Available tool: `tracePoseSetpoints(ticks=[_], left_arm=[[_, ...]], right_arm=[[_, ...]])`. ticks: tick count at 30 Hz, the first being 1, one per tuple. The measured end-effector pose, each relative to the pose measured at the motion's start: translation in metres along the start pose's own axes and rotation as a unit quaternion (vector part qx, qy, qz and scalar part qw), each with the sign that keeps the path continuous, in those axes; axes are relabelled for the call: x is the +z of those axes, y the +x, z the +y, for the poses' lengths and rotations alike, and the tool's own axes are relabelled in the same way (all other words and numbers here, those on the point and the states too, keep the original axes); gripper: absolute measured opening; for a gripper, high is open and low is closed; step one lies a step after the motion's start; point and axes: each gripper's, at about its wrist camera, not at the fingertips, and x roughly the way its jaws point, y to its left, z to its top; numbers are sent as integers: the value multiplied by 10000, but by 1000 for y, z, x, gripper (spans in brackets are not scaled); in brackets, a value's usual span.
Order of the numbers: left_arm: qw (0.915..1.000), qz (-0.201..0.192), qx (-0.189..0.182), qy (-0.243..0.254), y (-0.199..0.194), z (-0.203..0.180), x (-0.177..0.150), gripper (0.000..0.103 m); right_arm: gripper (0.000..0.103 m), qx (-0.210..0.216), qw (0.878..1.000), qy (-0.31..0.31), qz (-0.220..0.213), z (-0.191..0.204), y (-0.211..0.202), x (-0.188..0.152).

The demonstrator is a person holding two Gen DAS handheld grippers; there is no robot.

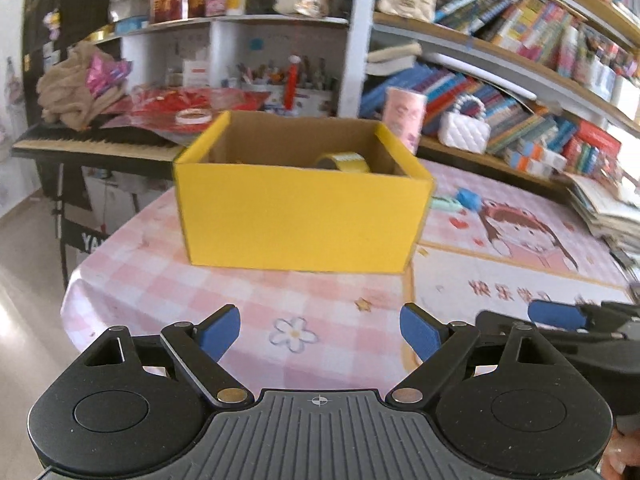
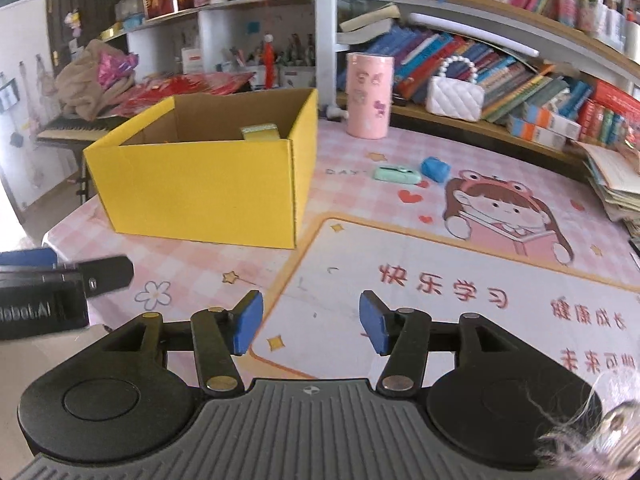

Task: Organize objects
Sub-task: 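Withdraw both tools from the box toward the green stapler and blue cloth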

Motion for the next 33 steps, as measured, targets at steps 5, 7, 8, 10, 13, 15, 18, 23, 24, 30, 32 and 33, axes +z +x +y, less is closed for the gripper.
tracePoseSetpoints(ticks=[5, 7, 8, 10, 13, 15, 18, 23, 24, 30, 32, 33], left_arm=[[9992, 86, -250, 300, -1, -16, -6, 89], [9984, 127, -360, 408, -1, -23, -9, 89], [9980, 151, -416, 458, -1, -26, -10, 89], [9970, 193, -519, 549, -1, -33, -13, 89], [9951, 237, -686, 671, 0, -43, -16, 89], [9938, 263, -789, 740, 0, -49, -18, 89], [9920, 313, -923, 803, 3, -58, -20, 89], [9899, 356, -1071, 853, 10, -72, -18, 89], [9897, 343, -1091, 857, 12, -75, -16, 89], [9900, 312, -1133, 782, 34, -95, -1, 89], [9898, 274, -1141, 807, 41, -103, 5, 89], [9898, 267, -1137, 816, 45, -106, 8, 89]], right_arm=[[52, -203, 9995, 260, 1, -11, -12, -12], [52, -322, 9988, 372, 7, -16, -16, -17], [52, -386, 9983, 429, 16, -19, -19, -20], [52, -524, 9971, 555, 49, -25, -23, -26], [52, -730, 9947, 715, 95, -33, -30, -35], [53, -851, 9931, 795, 119, -38, -33, -40], [53, -993, 9910, 880, 162, -47, -36, -44], [53, -1128, 9890, 927, 249, -59, -35, -45], [53, -1145, 9888, 929, 247, -62, -34, -44], [53, -1192, 9888, 860, 271, -84, -21, -31], [53, -1190, 9889, 858, 248, -94, -15, -24], [53, -1192, 9889, 863, 228, -100, -12, -20]])
